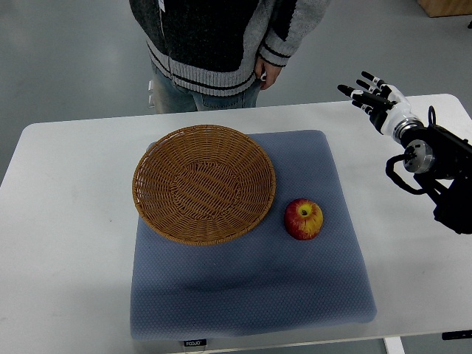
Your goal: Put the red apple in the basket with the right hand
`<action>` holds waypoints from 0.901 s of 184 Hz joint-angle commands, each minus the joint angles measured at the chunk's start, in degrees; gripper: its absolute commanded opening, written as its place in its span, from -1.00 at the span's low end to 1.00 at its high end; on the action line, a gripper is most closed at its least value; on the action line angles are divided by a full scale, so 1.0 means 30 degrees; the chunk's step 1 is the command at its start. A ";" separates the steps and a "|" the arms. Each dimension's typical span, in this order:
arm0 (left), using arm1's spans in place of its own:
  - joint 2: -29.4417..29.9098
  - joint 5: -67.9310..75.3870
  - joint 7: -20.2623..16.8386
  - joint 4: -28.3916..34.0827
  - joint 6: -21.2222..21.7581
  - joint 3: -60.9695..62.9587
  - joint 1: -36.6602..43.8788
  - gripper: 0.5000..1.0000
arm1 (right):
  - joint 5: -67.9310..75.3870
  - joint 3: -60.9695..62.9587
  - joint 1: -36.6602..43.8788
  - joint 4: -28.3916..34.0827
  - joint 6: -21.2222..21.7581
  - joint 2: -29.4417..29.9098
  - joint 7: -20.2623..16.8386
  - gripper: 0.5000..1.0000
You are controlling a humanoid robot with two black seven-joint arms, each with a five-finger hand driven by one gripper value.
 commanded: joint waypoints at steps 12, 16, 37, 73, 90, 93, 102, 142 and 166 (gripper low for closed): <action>0.0000 -0.0001 -0.0030 -0.0080 0.0000 -0.0001 0.0000 1.00 | -0.0006 -0.0024 0.0017 0.0047 0.0003 0.0001 -0.0012 0.66; 0.0000 -0.0001 -0.0001 -0.0080 0.0000 -0.0001 0.0000 1.00 | -0.0006 -0.0024 0.0017 0.0047 0.0003 0.0001 -0.0012 0.66; 0.0000 -0.0001 -0.0001 -0.0080 0.0000 -0.0001 0.0000 1.00 | -0.0006 -0.0024 0.0017 0.0047 0.0032 0.0001 -0.0012 0.66; 0.0000 -0.0001 -0.0001 0.0066 0.0000 -0.0001 0.0000 1.00 | -0.0181 -0.0199 -0.0013 0.0047 0.0355 0.0001 0.0047 0.66; 0.0000 -0.0001 -0.0001 0.0037 0.0000 -0.0001 0.0000 1.00 | -0.0240 -0.0288 -0.0013 0.0047 0.1408 -0.0028 0.0076 0.66; 0.0000 -0.0001 -0.0001 0.0037 0.0000 -0.0001 0.0000 1.00 | -0.0240 -0.0317 -0.0013 0.0047 0.1527 -0.0029 0.0076 0.66; 0.0000 -0.0001 -0.0001 0.0037 0.0000 -0.0001 0.0000 1.00 | -0.0240 -0.0317 -0.0013 0.0047 0.1527 -0.0029 0.0076 0.66; 0.0000 -0.0001 -0.0001 -0.0051 0.0000 -0.0001 0.0000 1.00 | -0.1969 -0.0697 -0.0013 0.0222 0.3519 -0.0790 0.0047 0.66; 0.0000 -0.0001 -0.0030 -0.0022 0.0000 -0.0001 0.0000 1.00 | -0.2262 -0.0727 0.0017 0.0281 0.3929 -0.0878 0.0047 0.66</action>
